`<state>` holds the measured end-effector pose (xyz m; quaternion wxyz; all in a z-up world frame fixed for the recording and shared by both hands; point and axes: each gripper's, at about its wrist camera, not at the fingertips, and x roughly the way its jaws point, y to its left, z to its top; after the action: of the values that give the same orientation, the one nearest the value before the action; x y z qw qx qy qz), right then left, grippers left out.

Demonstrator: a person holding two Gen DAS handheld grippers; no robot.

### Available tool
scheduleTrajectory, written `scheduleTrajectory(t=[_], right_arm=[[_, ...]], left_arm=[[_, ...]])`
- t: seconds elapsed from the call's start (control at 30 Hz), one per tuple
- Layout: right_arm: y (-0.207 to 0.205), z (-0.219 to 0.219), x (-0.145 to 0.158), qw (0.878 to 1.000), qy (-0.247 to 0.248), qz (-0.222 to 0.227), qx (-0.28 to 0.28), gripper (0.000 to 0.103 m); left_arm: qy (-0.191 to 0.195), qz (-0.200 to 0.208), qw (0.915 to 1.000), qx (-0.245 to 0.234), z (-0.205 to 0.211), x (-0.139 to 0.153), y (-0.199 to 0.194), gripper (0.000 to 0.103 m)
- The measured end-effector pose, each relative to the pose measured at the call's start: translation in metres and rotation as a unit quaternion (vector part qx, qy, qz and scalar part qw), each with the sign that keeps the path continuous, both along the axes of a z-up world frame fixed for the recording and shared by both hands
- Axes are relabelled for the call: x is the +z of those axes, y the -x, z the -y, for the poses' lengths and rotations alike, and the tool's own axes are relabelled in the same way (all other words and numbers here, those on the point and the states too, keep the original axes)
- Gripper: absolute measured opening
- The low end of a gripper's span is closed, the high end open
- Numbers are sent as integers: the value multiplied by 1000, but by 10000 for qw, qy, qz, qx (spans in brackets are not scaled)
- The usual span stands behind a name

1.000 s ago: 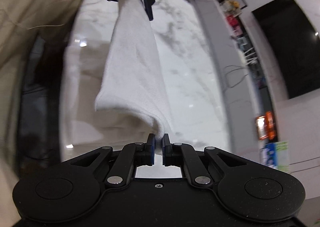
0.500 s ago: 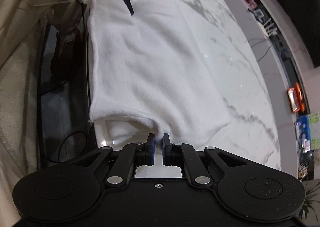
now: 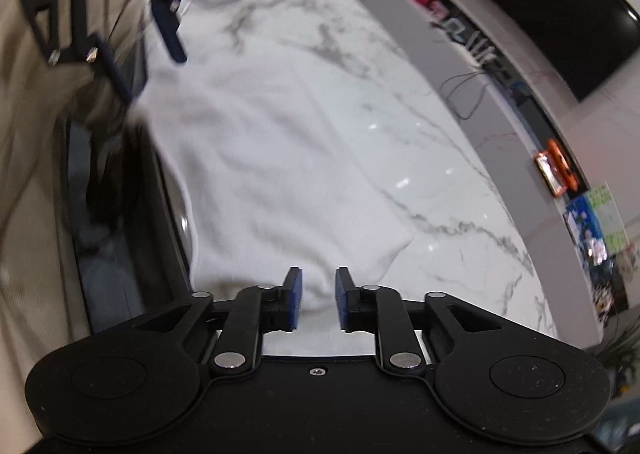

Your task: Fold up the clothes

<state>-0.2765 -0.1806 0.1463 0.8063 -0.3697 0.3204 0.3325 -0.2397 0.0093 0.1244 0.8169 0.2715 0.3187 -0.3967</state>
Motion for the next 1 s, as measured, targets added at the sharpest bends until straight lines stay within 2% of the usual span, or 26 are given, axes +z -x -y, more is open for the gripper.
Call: scheduleTrajectory(t=[0.13, 0.23, 0.33, 0.43, 0.47, 0.57, 0.77, 0.93, 1.0], right_arm=[[-9, -3, -4, 9941, -775, -406, -634, 28], [-13, -4, -12, 9825, -1264, -737, -1153, 28], [-9, -10, -23, 9692, -1760, -1092, -1332, 28], [3, -23, -31, 9668, -1904, -1171, -1236, 27], [6, -26, -34, 9663, -1929, -1176, -1231, 27], [5, -30, -42, 9635, -1898, -1017, -1587, 27], [-5, -30, -58, 9517, -2027, -1112, -2020, 26], [-13, -27, -62, 9510, -2081, -1015, -2047, 23], [-18, -25, -62, 9485, -2131, -1008, -2118, 22]], left_arm=[[74, 17, 9982, 599, 8, -6, -27, 44], [126, 51, 9961, 872, 16, -19, -47, 44], [224, 174, 9944, 1017, 22, -24, -66, 43], [381, 174, 9913, 1246, 20, -24, -86, 42], [418, 112, 9900, 1339, 19, -26, -93, 37], [392, -68, 9885, 1458, 15, -34, -106, 34], [303, -212, 9858, 1636, 8, -56, -106, 36], [533, -460, 9773, 1996, -5, -56, -112, 37], [599, -418, 9763, 2035, -9, -56, -109, 37]])
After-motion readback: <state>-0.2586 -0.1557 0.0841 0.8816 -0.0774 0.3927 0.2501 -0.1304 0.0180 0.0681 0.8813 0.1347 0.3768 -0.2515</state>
